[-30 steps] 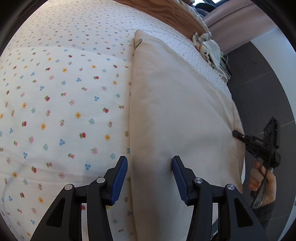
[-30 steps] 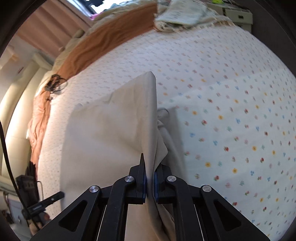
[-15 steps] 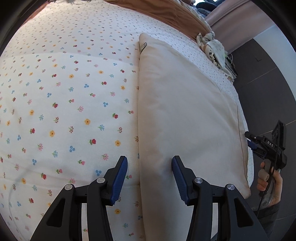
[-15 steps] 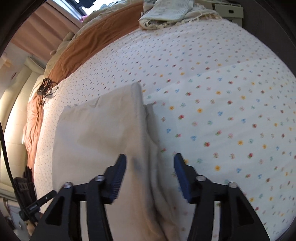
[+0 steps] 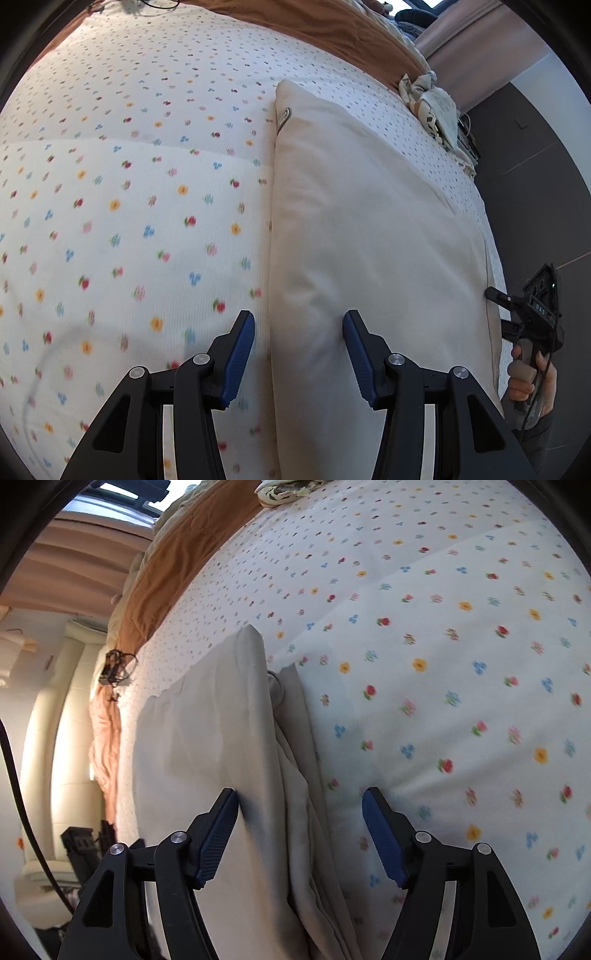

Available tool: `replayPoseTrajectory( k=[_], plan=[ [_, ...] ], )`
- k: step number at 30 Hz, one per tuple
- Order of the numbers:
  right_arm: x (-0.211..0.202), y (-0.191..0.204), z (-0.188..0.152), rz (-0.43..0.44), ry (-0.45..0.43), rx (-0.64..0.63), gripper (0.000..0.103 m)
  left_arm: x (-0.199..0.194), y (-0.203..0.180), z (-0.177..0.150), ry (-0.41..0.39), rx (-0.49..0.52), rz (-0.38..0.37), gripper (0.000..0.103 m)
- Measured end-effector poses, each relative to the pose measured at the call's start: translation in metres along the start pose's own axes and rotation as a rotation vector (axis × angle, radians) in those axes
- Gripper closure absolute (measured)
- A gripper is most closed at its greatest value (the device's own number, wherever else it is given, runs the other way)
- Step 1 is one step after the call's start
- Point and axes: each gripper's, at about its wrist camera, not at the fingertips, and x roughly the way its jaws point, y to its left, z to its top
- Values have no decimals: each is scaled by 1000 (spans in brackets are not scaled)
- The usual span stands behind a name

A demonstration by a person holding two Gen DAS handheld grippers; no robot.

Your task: Fold large clothes

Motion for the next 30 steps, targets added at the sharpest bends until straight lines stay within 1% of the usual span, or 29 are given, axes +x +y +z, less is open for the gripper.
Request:
replayPoseTrajectory(
  k=[3, 4, 5, 8, 14, 18, 20, 21, 22, 23, 24, 25, 26, 28, 30],
  plan=[
    [12, -9, 9, 121, 22, 49, 33, 5, 0, 14, -13, -9, 2, 51],
    [16, -8, 11, 147, 31, 49, 36, 7, 0, 18, -18, -6, 5, 51],
    [20, -8, 13, 162, 39, 47, 41, 10, -1, 23, -21, -2, 6, 51],
    [31, -3, 19, 184, 62, 29, 43, 17, 1, 34, -24, -5, 4, 51],
    [48, 15, 34, 172, 91, -7, 43, 38, -1, 62, -31, -30, -5, 51],
    [58, 24, 43, 156, 98, -24, 43, 47, -8, 77, -43, -16, 35, 51],
    [61, 27, 44, 139, 96, -28, 49, 49, -8, 81, -47, -24, 36, 51],
    [60, 28, 43, 125, 90, -18, 51, 50, -9, 82, -50, -25, 36, 53],
    [60, 30, 42, 107, 84, -20, 58, 49, -9, 82, -53, -18, 37, 58],
    [58, 34, 40, 84, 79, -44, 64, 49, -10, 81, -55, -7, 37, 61],
    [56, 42, 37, 56, 67, -77, 67, 47, -12, 81, -57, 2, 37, 67],
    [55, 46, 36, 43, 60, -89, 72, 44, -14, 80, -64, 8, 41, 71],
    [52, 52, 34, 32, 52, -95, 75, 41, -16, 81, -69, 7, 37, 73],
    [44, 60, 32, 16, 36, -111, 78, 34, -20, 80, -85, 10, 28, 80],
    [35, 70, 28, 1, 18, -132, 80, 24, -26, 78, -112, 30, 24, 83]
  ],
)
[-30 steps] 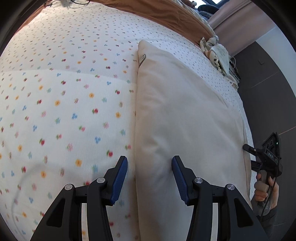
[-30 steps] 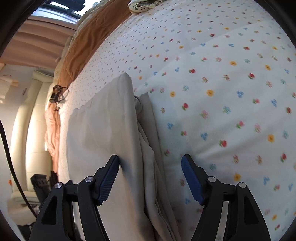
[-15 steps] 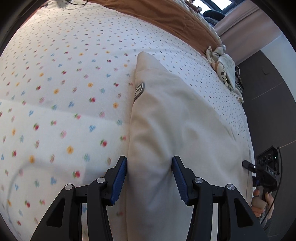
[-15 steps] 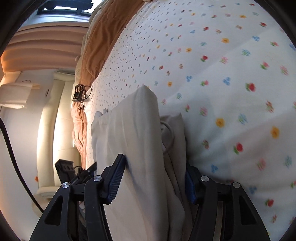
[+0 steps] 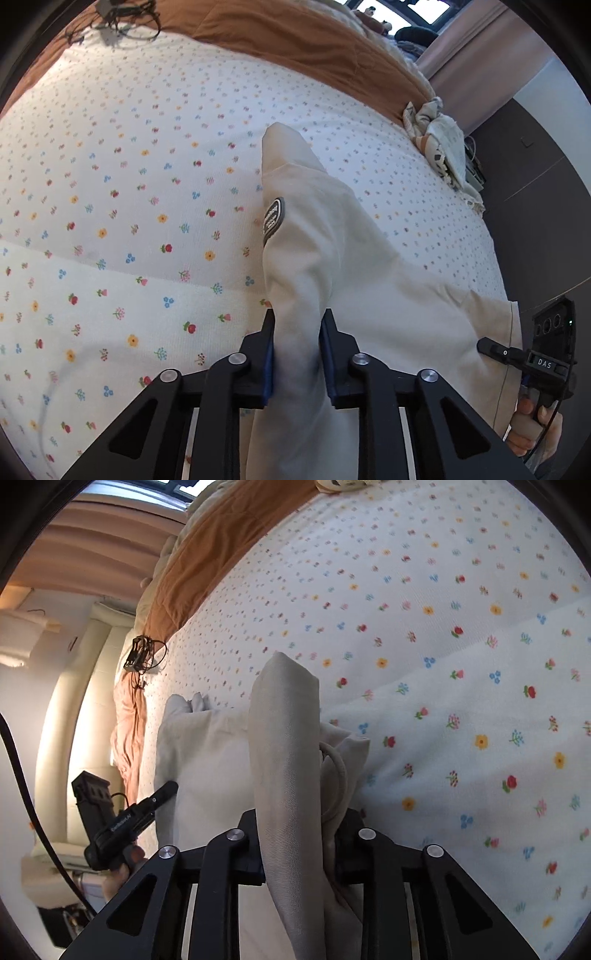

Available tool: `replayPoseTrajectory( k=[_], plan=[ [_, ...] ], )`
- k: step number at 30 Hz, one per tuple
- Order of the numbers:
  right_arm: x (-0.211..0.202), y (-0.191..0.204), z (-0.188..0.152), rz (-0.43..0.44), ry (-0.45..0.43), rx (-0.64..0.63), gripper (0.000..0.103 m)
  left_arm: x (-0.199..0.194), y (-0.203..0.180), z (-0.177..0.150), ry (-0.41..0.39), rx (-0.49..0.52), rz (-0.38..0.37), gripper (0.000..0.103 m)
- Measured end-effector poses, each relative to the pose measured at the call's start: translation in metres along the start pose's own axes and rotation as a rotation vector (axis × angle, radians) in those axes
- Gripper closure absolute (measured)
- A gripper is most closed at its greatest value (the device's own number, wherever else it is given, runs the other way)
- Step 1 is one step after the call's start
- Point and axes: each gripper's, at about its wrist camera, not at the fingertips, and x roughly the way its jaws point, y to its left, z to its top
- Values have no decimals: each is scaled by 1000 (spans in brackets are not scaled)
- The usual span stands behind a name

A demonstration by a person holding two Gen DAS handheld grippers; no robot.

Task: Fold large clothes
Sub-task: 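Grasp the folded jacket with both tools and lift it off the bed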

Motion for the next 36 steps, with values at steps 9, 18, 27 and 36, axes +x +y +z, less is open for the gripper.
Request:
replayPoseTrajectory(
  k=[9, 18, 27, 36],
  plan=[
    [-56, 44, -25, -51, -105, -69, 83, -66, -26, -12, -128, 70, -54, 86],
    [-119, 87, -68, -96, -208, -152, 85, -131, -55, -30, -218, 101, -102, 86],
    [-197, 120, -118, -114, -332, -222, 87, -206, -98, -55, -287, 148, -160, 87],
    [-322, 126, -165, -215, -510, -244, 87, -254, -183, -85, -301, 228, -289, 88]
  ],
)
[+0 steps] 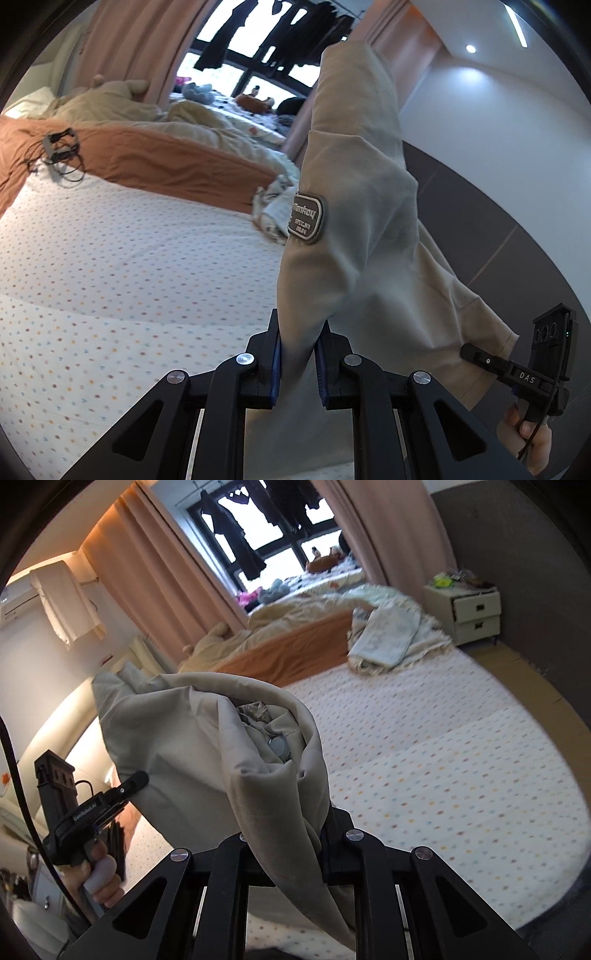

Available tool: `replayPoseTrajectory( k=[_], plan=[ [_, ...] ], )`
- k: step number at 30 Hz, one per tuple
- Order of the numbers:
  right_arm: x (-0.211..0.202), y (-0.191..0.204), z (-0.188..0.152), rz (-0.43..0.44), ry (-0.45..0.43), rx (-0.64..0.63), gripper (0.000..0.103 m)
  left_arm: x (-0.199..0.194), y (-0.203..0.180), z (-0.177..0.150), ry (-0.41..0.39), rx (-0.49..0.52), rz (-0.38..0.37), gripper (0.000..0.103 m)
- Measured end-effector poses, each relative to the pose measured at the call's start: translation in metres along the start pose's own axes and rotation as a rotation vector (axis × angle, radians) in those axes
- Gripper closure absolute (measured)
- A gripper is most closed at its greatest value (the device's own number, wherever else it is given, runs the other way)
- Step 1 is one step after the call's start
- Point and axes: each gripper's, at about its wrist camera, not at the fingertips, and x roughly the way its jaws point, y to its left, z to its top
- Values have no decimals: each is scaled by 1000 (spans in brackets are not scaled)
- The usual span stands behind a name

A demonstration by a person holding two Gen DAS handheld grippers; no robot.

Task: Fold large clothes
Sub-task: 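Grasp the folded jacket with both tools and lift it off the bed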

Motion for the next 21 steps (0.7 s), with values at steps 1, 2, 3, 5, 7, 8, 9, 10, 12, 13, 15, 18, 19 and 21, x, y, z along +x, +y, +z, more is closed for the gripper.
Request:
replayPoseTrajectory(
  k=[1, 2, 3, 5, 7, 8, 9, 10, 12, 13, 15, 18, 19, 21],
  plan=[
    [-14, -5, 3, -23, -18, -6, 87, 1, -12, -1, 3, 4, -20, 88],
    [-26, -11, 4, -40, -30, -4, 87, 3, -26, -2, 8, 8, -42, 88],
    [-37, -17, 6, -55, -41, 1, 87, 5, -39, -5, 14, 12, -63, 88],
    [-64, -37, 11, -85, -70, 5, 87, 11, -64, -9, 29, 20, -103, 88],
    [-84, -56, 15, -102, -84, 33, 88, 21, -89, -16, 55, 26, -140, 88],
    [-95, -67, 16, -119, -89, 45, 88, 26, -101, -19, 70, 29, -155, 88],
    [-104, -76, 17, -138, -94, 49, 88, 32, -113, -23, 86, 33, -168, 88],
    [-113, -84, 17, -158, -98, 52, 88, 38, -126, -28, 102, 40, -178, 88],
    [-128, -95, 17, -188, -108, 47, 88, 49, -148, -38, 126, 54, -193, 89],
    [-136, -105, 18, -204, -116, 48, 88, 55, -158, -42, 138, 58, -204, 89],
    [-148, -116, 20, -230, -123, 43, 88, 65, -178, -52, 163, 62, -226, 89],
    [-166, -132, 19, -265, -131, 49, 89, 81, -200, -61, 204, 80, -264, 89],
    [-170, -138, 20, -278, -136, 51, 89, 86, -207, -63, 212, 92, -274, 89],
    [-176, -149, 21, -301, -143, 52, 89, 97, -219, -71, 229, 111, -286, 89]
  ],
)
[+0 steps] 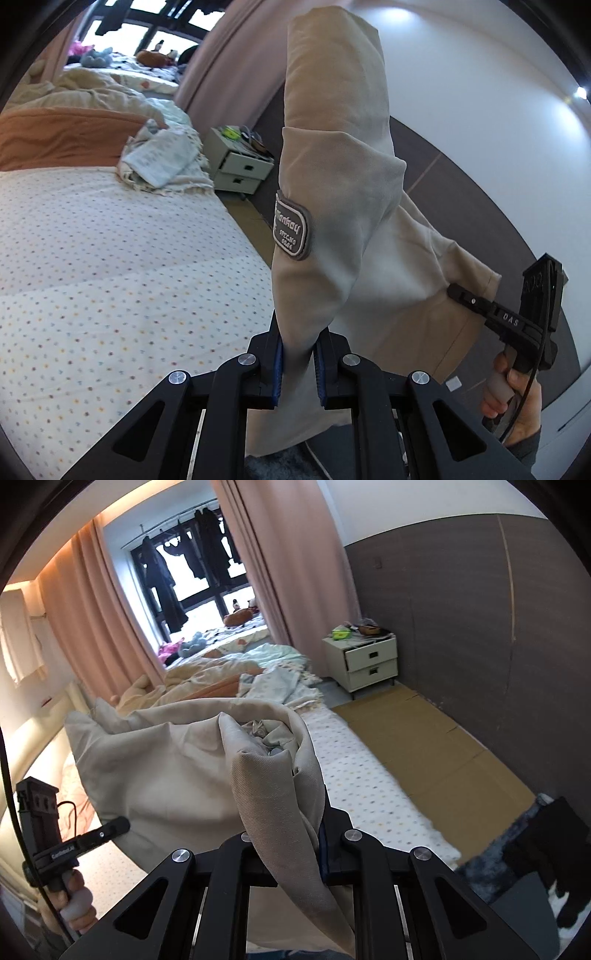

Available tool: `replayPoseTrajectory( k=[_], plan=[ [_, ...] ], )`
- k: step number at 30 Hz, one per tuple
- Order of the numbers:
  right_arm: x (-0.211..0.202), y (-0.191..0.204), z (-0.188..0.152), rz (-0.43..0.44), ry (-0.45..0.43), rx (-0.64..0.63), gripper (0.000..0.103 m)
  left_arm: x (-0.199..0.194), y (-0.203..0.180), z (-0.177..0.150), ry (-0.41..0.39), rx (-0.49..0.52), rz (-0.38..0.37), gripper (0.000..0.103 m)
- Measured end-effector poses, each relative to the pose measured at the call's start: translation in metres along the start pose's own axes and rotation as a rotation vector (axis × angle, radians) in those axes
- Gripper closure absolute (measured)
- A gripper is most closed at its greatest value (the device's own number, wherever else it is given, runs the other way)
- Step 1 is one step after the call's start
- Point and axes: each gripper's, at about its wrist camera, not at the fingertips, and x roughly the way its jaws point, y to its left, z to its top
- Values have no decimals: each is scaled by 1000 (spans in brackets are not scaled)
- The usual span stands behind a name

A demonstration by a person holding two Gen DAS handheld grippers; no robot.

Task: Fold large clothes
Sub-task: 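Grasp the folded jacket with both tools and lift it off the bed, then lower the folded jacket onto the bed corner and open both tools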

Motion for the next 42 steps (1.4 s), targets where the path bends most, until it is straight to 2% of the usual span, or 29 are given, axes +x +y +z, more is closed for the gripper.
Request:
replayPoseTrajectory(
  k=[6, 13, 16, 21, 26, 28, 29, 30, 31, 32, 33, 37, 42],
  plan=[
    [13, -27, 10, -75, 52, 7, 89, 49, -5, 0, 117, -29, -25, 89],
    [65, -58, 18, -157, 126, 29, 89, 100, 18, 7, 173, -53, -46, 89],
    [92, -66, 19, -177, 141, 28, 89, 124, 33, 17, 182, -58, -31, 89],
    [166, -80, 18, -224, 212, 29, 89, 169, 72, 31, 211, -86, -11, 89],
    [231, -87, 7, -278, 244, -3, 89, 215, 122, 30, 224, -176, 22, 88],
    [251, -86, 2, -326, 239, -31, 86, 231, 143, 23, 254, -215, 72, 77],
    [260, -86, 0, -345, 240, -30, 74, 238, 153, 18, 276, -238, 80, 71],
    [266, -90, -3, -368, 248, -12, 66, 246, 161, 13, 300, -262, 82, 58],
    [268, -93, -8, -389, 248, 12, 55, 251, 171, 5, 324, -289, 91, 52],
    [268, -97, -13, -404, 247, 36, 48, 254, 178, -2, 338, -307, 101, 52],
    [269, -99, -17, -411, 251, 54, 45, 256, 183, -8, 347, -317, 107, 52],
    [253, -121, -52, -396, 268, 117, 45, 260, 191, -31, 387, -326, 114, 52],
    [195, -159, -109, -370, 231, 277, 45, 262, 180, -52, 435, -306, 102, 52]
  ],
)
